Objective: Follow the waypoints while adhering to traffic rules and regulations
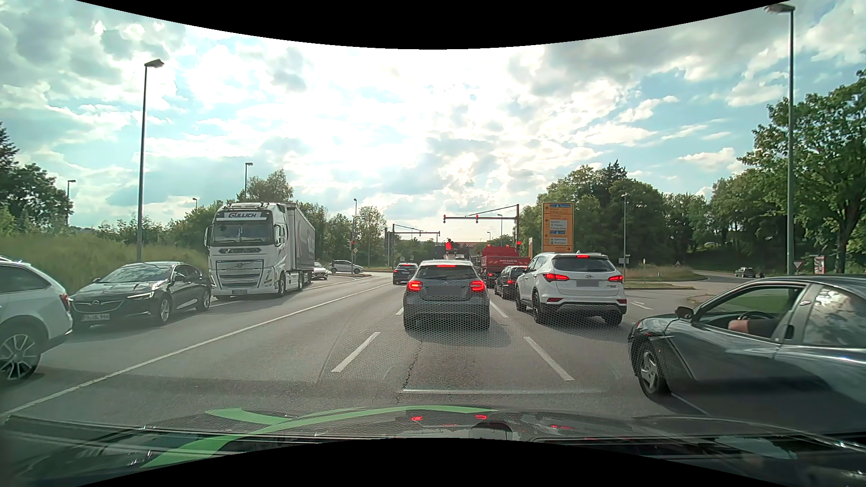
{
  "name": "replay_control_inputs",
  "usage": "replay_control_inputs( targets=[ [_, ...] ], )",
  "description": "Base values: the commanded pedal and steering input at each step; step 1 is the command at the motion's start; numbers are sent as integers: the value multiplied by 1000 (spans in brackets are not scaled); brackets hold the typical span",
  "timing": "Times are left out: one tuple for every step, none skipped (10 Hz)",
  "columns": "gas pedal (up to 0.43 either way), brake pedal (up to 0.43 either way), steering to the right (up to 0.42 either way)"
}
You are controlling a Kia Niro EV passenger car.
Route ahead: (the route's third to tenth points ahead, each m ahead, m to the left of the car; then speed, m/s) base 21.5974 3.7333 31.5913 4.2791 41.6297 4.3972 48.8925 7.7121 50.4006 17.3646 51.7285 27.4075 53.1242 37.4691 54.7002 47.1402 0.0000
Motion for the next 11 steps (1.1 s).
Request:
replay_control_inputs(
  targets=[
    [0, 555, -8],
    [0, 555, -8],
    [0, 555, -8],
    [0, 555, -8],
    [0, 555, -8],
    [0, 555, -8],
    [0, 555, -8],
    [0, 555, -8],
    [0, 555, -8],
    [0, 555, -8],
    [0, 555, -8]
  ],
)
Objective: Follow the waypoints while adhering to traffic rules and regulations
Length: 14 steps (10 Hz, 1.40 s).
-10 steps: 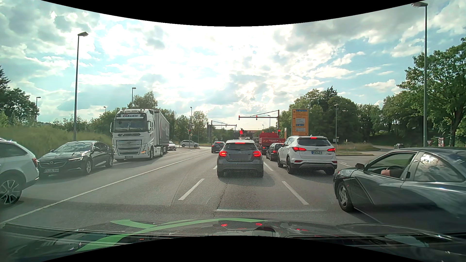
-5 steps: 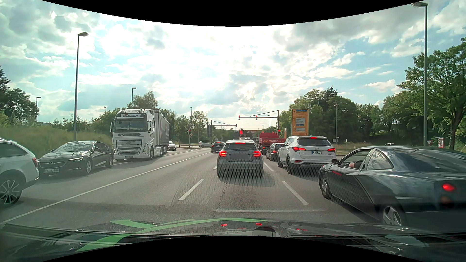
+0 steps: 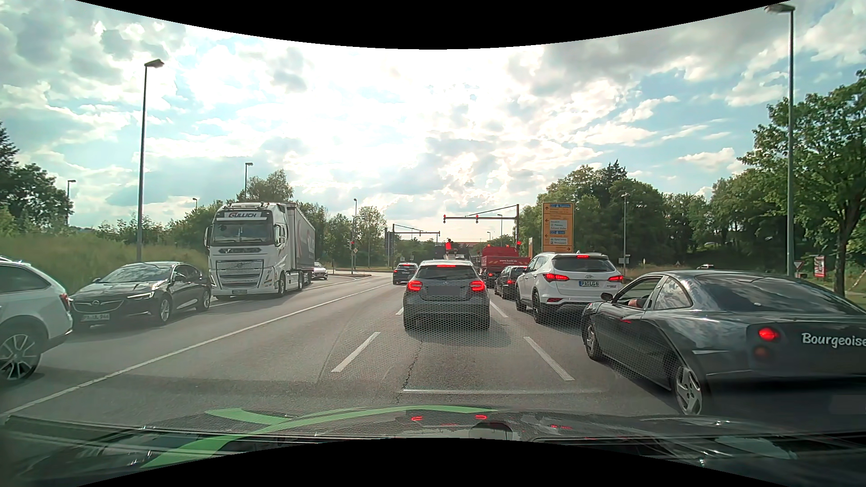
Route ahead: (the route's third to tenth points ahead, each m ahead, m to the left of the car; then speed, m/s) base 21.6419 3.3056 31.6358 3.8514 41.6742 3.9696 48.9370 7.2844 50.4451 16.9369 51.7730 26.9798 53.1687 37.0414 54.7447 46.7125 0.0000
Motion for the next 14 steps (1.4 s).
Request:
replay_control_inputs(
  targets=[
    [0, 555, -8],
    [0, 555, -8],
    [0, 555, -8],
    [0, 555, -8],
    [0, 555, -8],
    [0, 555, -8],
    [0, 555, -8],
    [0, 555, -8],
    [0, 555, -8],
    [0, 555, -8],
    [0, 555, -8],
    [0, 555, -8],
    [0, 555, -8],
    [0, 555, -8]
  ],
)
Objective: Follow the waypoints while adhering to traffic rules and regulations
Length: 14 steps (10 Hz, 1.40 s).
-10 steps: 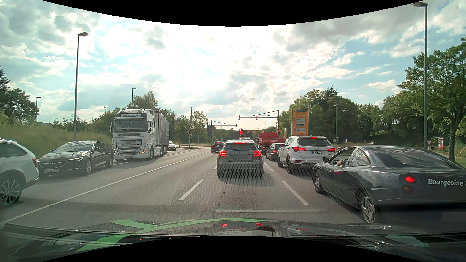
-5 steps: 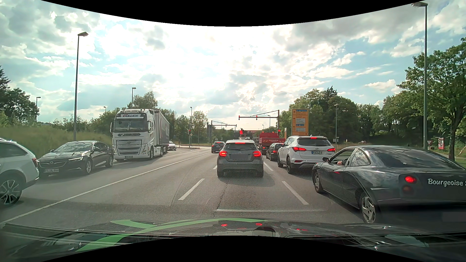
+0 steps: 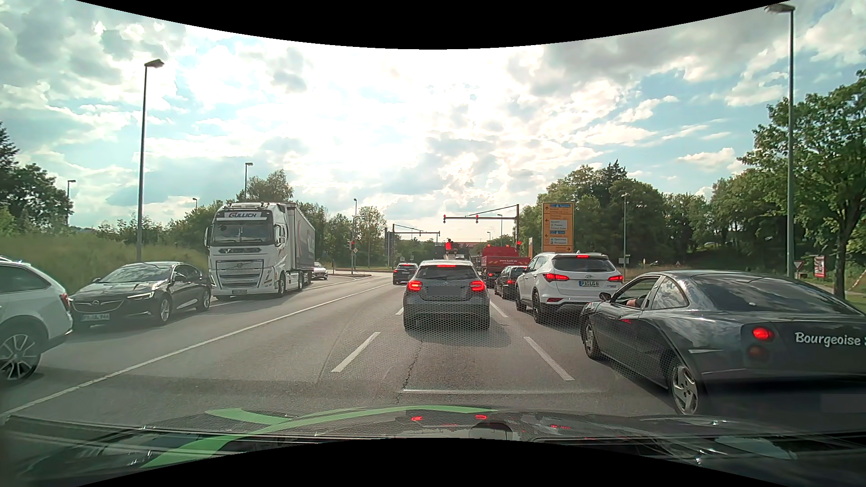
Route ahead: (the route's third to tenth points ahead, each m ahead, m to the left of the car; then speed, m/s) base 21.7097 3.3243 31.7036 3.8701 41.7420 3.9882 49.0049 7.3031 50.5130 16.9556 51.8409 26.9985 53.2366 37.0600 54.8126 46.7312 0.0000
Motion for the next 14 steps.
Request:
replay_control_inputs(
  targets=[
    [0, 555, -8],
    [0, 555, -8],
    [0, 555, -8],
    [0, 555, -8],
    [0, 555, -8],
    [0, 555, -8],
    [0, 555, -8],
    [0, 555, -8],
    [0, 555, -8],
    [0, 555, -8],
    [0, 555, -8],
    [0, 555, -8],
    [0, 555, -8],
    [0, 555, -8]
  ],
)
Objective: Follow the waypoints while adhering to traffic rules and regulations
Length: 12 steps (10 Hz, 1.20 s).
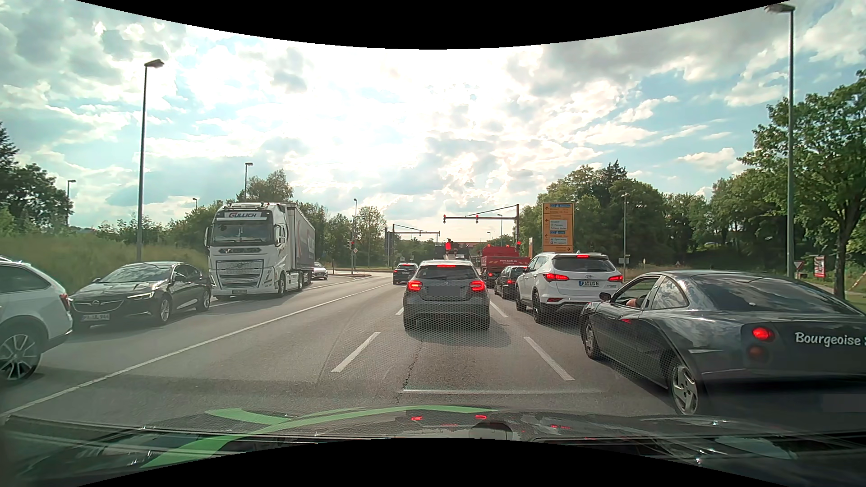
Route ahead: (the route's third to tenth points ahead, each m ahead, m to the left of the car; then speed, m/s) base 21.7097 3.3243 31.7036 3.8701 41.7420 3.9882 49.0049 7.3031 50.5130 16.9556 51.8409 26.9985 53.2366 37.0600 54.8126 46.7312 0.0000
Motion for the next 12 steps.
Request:
replay_control_inputs(
  targets=[
    [0, 555, -8],
    [0, 555, -8],
    [0, 555, -8],
    [0, 555, -8],
    [0, 555, -8],
    [0, 555, -8],
    [0, 555, -8],
    [0, 555, -8],
    [0, 561, -8],
    [0, 555, -8],
    [0, 555, -8],
    [0, 555, -8]
  ],
)
